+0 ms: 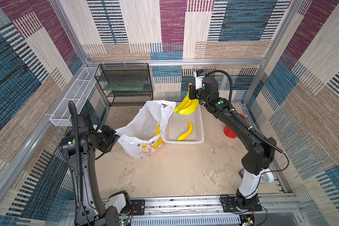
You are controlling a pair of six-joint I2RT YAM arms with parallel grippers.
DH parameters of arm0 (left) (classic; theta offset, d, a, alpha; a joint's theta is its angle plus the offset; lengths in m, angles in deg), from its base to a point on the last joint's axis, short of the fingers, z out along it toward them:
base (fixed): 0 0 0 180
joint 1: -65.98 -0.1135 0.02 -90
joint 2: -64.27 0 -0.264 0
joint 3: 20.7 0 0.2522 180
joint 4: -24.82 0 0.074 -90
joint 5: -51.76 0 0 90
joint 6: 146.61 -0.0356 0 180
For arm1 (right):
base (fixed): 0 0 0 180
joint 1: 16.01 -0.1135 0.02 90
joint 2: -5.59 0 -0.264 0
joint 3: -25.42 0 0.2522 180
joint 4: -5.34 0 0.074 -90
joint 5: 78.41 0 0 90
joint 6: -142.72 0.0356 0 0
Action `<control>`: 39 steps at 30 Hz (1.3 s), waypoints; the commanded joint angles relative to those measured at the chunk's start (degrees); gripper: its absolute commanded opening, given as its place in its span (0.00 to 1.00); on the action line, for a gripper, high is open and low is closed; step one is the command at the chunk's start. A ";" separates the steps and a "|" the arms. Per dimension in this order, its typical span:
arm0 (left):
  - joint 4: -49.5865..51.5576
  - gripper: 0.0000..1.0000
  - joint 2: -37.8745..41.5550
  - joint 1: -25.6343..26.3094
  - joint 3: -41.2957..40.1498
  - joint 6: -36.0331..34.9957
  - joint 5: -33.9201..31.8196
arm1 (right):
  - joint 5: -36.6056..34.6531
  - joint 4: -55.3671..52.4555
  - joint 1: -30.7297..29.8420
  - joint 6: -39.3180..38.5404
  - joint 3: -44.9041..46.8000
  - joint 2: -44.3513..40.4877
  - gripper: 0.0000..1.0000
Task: Place the banana into a plastic bag & tie a knot
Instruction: Pick up the banana from the basket, then place the banana into the plastic bag.
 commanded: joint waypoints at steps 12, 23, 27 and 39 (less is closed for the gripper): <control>-0.66 0.00 0.07 0.18 -0.10 -0.80 -0.73 | 11.61 39.32 -20.84 -15.43 13.08 -4.45 0.00; -1.65 0.00 -2.78 0.37 3.04 0.99 -0.27 | 13.63 43.10 -21.04 -24.08 5.12 11.61 0.00; -2.38 0.00 -4.78 0.37 4.59 2.11 0.79 | 7.23 45.62 -21.04 -30.10 5.21 14.97 0.00; -4.58 0.00 -7.90 0.45 6.49 3.16 0.11 | 6.23 38.48 -23.78 -46.51 10.42 14.83 0.00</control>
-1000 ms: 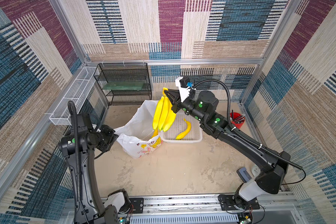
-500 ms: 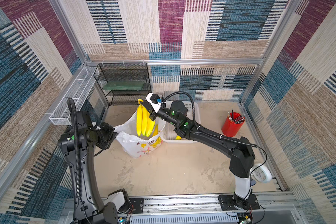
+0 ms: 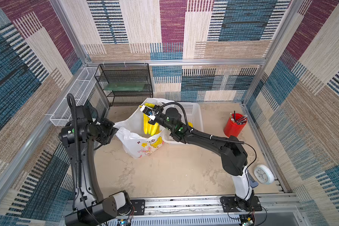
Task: Place the banana into a plastic bag & tie a knot
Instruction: Place the banana into the plastic bag, then pick up the banana from the basket.
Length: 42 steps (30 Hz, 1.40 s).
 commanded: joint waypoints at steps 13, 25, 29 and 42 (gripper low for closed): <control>-2.77 0.00 -2.65 0.08 2.93 -2.00 -0.82 | 18.04 -21.35 -2.83 -9.87 6.71 -5.71 0.00; -3.15 0.00 0.69 1.49 -2.13 -5.10 1.51 | 25.63 -16.08 -3.89 -4.85 1.75 0.02 0.74; -3.16 0.00 2.11 1.47 -4.04 -4.62 1.38 | 22.79 -17.21 -3.95 0.26 -1.38 -4.16 0.85; -3.15 0.00 5.54 2.20 -5.44 -1.10 0.76 | -15.07 -27.59 1.13 43.91 12.53 -28.65 0.62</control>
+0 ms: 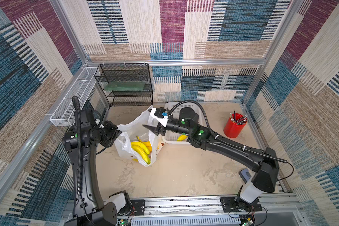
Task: Place the banana into a plastic bag & tie a knot
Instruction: Pick up the banana from the basket.
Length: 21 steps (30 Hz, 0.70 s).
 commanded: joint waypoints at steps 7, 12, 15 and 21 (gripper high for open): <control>-1.05 0.00 2.39 0.31 -0.34 5.89 0.61 | -16.89 -37.45 16.14 59.44 5.63 0.10 0.60; -1.09 0.00 2.21 0.35 0.65 6.40 1.05 | -20.61 -49.99 18.28 68.61 -5.67 12.81 0.72; -1.05 0.00 2.12 0.51 0.65 6.49 1.47 | -19.53 -52.21 19.68 72.61 -10.51 20.34 0.75; -1.31 0.00 2.20 0.67 1.18 6.91 1.71 | -16.79 -52.02 22.57 80.45 -10.49 28.91 0.76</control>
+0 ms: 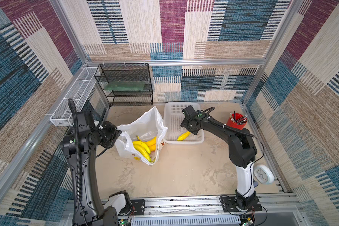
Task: Place the banana into a plastic bag & tie a knot
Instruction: Pick up the banana from the basket.
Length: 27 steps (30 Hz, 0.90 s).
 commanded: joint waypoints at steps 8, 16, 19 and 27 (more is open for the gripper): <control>-1.52 0.00 0.52 0.15 0.62 1.20 1.34 | 2.75 2.90 1.20 4.96 -1.95 8.41 0.65; -1.51 0.00 0.53 0.18 -0.56 0.60 1.04 | -7.15 4.36 -1.64 -3.88 -2.46 1.69 0.28; -1.52 0.00 0.54 0.12 -0.96 0.05 0.58 | -14.52 5.00 -3.88 -11.36 -3.40 -3.20 0.22; -1.53 0.00 0.55 0.18 -1.47 -1.01 -0.71 | -24.02 20.66 -12.33 -36.28 4.12 -21.41 0.19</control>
